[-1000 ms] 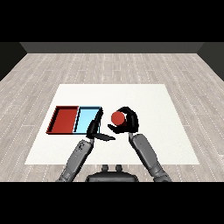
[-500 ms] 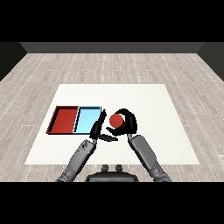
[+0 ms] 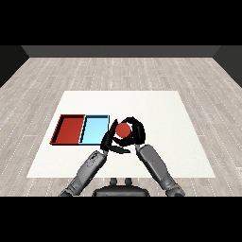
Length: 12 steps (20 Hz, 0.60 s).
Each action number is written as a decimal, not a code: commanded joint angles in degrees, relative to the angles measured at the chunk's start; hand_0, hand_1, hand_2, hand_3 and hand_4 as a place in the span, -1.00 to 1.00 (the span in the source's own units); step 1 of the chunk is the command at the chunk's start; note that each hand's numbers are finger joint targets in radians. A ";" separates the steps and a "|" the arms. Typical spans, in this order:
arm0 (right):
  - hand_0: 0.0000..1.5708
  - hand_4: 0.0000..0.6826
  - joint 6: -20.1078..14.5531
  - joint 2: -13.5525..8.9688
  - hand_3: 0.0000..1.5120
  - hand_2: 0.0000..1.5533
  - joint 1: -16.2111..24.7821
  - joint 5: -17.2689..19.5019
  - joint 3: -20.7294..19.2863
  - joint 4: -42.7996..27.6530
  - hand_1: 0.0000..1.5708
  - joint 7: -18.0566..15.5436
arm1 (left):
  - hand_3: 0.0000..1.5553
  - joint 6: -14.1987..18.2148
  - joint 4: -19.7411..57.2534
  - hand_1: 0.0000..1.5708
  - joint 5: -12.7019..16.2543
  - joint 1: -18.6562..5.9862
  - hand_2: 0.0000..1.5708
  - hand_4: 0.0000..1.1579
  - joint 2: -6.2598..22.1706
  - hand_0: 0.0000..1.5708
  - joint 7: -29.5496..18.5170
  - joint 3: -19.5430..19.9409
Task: Pick the red can and put it in the red box
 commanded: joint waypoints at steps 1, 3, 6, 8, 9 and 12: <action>0.89 0.89 -0.98 0.02 0.85 0.85 -2.93 -3.10 1.18 -2.11 0.89 3.78 | -1.00 0.40 -1.49 -1.00 1.49 -2.72 -1.00 -1.00 -0.08 -1.00 2.32 0.00; 0.92 0.92 -1.96 0.02 0.87 0.87 -2.49 -2.39 2.15 -0.86 0.92 1.13 | -1.00 3.70 6.02 -1.00 5.31 -3.63 -1.00 -1.00 -0.08 -1.00 -4.58 -3.96; 0.93 0.91 -2.05 0.02 0.88 0.87 -2.97 -4.60 2.41 -0.71 0.93 -0.27 | -1.00 -1.56 4.52 -1.00 3.79 -1.43 -1.00 -1.00 -0.06 -1.00 -3.07 0.52; 0.93 0.92 -3.25 0.02 0.88 0.88 -1.90 -3.50 3.78 -1.10 0.93 0.77 | -1.00 -1.77 2.23 -1.00 3.32 -2.96 -1.00 -1.00 -0.06 -1.00 -0.11 1.29; 0.94 0.93 0.78 0.02 0.88 0.88 -0.89 -1.94 0.46 -3.16 0.94 2.70 | -1.00 1.52 1.86 -1.00 3.14 -1.26 -1.00 -1.00 -0.07 -1.00 -0.67 -3.34; 0.94 0.90 -7.27 0.02 0.85 0.87 -3.47 -5.54 8.40 3.80 0.94 -3.81 | -1.00 -3.10 -1.19 -1.00 2.25 -1.75 -1.00 -1.00 0.09 -1.00 2.44 1.89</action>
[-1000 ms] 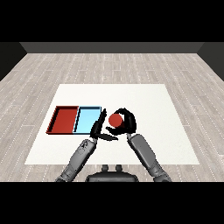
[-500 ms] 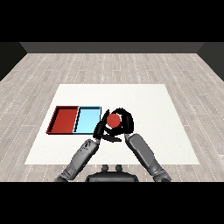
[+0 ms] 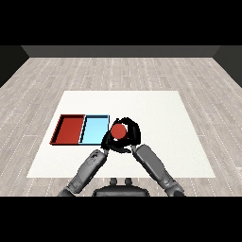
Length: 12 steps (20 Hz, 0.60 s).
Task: Pick the red can and put it in the red box
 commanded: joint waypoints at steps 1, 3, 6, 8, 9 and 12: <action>0.94 0.90 -3.68 0.02 0.86 0.87 -2.86 -3.19 3.58 3.97 0.94 -2.84 | -1.00 -0.81 2.99 -1.00 2.85 -2.66 -1.00 -1.00 -0.18 -1.00 -1.94 -0.46; 0.92 0.87 -1.91 0.01 0.86 0.88 -0.92 -1.05 2.56 3.27 0.92 -2.98 | -1.00 2.26 8.18 -1.00 5.48 -3.52 -1.00 -1.00 -0.17 -1.00 -6.46 -3.22; 0.95 0.90 -6.67 0.01 0.86 0.89 -2.03 -1.01 6.02 1.20 0.95 -1.08 | -1.00 12.55 4.14 -1.00 3.36 -2.20 -1.00 0.42 -0.17 -1.00 -4.26 -3.12; 0.99 0.92 -6.79 0.01 0.85 0.89 -6.24 -4.30 5.07 3.95 0.99 -0.75 | 0.83 8.37 3.70 0.84 7.66 -2.79 0.88 0.92 -0.18 0.84 -2.28 3.38; 0.95 0.91 -6.35 0.01 0.84 0.88 0.05 1.01 6.82 -3.36 0.95 1.43 | 0.96 10.20 4.28 1.00 5.95 -1.26 1.00 0.95 -0.18 1.00 -3.05 1.46; 0.90 0.92 -6.10 0.00 0.84 0.86 0.09 0.26 6.67 -1.89 0.90 -0.63 | 0.90 12.59 4.41 1.00 6.24 -1.39 0.99 0.94 -0.18 1.00 -3.47 -1.34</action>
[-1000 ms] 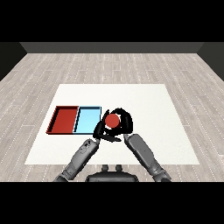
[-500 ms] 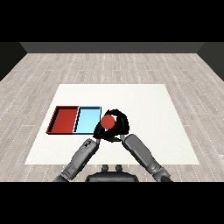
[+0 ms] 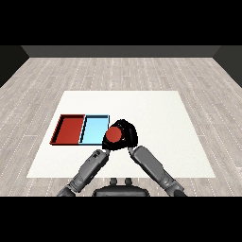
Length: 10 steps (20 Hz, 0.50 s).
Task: Pick the red can and put it in the red box
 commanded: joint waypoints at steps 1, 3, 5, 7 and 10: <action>0.91 0.91 0.26 0.34 0.84 0.86 1.26 -2.11 0.44 1.49 0.91 -3.91 | 0.91 -0.77 2.68 1.00 0.00 1.57 1.00 0.93 -0.08 1.00 -1.63 1.37; 0.89 0.90 -0.50 0.35 0.84 0.86 -2.23 -4.13 0.10 3.69 0.89 -3.01 | 0.90 5.42 4.59 1.00 3.79 -4.52 0.99 0.94 -0.08 1.00 -0.82 -2.11; 0.89 0.89 -0.90 0.34 0.84 0.86 -4.85 -1.30 -0.90 2.22 0.89 1.44 | 0.90 6.46 4.93 1.00 4.25 -4.78 0.98 0.94 -0.06 1.00 -1.36 -2.57; 0.89 0.88 0.58 -1.88 0.84 0.86 1.31 1.64 -1.20 -4.79 0.89 4.75 | 0.90 5.55 5.96 1.00 4.59 -2.69 0.98 0.96 -0.05 1.00 -6.20 -1.32; 0.90 0.87 -1.33 0.33 0.84 0.85 0.04 -1.63 2.16 -0.25 0.90 0.18 | 0.91 8.01 -1.15 1.00 0.50 0.96 0.99 0.96 -0.07 1.00 -6.64 -1.89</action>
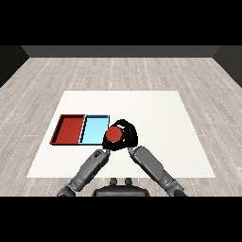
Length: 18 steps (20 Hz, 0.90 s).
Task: Pick the red can and put it in the red box
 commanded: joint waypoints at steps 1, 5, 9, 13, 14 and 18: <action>0.90 0.74 -0.24 0.41 0.83 0.85 -0.26 -0.70 -0.86 -2.69 0.90 3.87 | 0.92 2.93 -3.29 1.00 1.54 -1.57 1.00 0.97 -0.21 1.00 -2.70 -0.85; -1.00 -1.00 1.16 0.06 -1.00 -1.00 0.86 3.12 -1.12 0.31 -1.00 5.85 | 0.95 0.72 -2.01 1.00 1.33 -0.55 1.00 0.98 -0.19 1.00 -5.42 0.73; -1.00 -1.00 1.63 0.41 -1.00 -1.00 1.23 6.02 -1.43 0.17 -1.00 8.07 | 0.95 3.56 -2.52 1.00 3.55 -0.95 1.00 0.98 -0.20 1.00 -5.76 -1.88; -1.00 -1.00 2.92 0.40 -1.00 -1.00 0.64 3.37 -2.44 2.54 -1.00 5.68 | 0.93 -0.99 1.65 1.00 -0.44 -1.66 1.00 0.97 0.18 1.00 -6.17 4.29; -1.00 -1.00 0.97 0.40 -1.00 -1.00 1.12 1.73 -0.46 3.10 -1.00 4.01 | 0.93 2.21 -3.68 1.00 -2.03 4.18 1.00 0.97 -0.10 1.00 -5.08 0.49; -1.00 -1.00 4.11 -1.84 -1.00 -1.00 4.40 5.35 -3.90 -2.63 -1.00 8.42 | 0.92 6.02 -2.80 1.00 1.88 -1.14 1.00 0.96 -0.20 1.00 -5.48 -2.24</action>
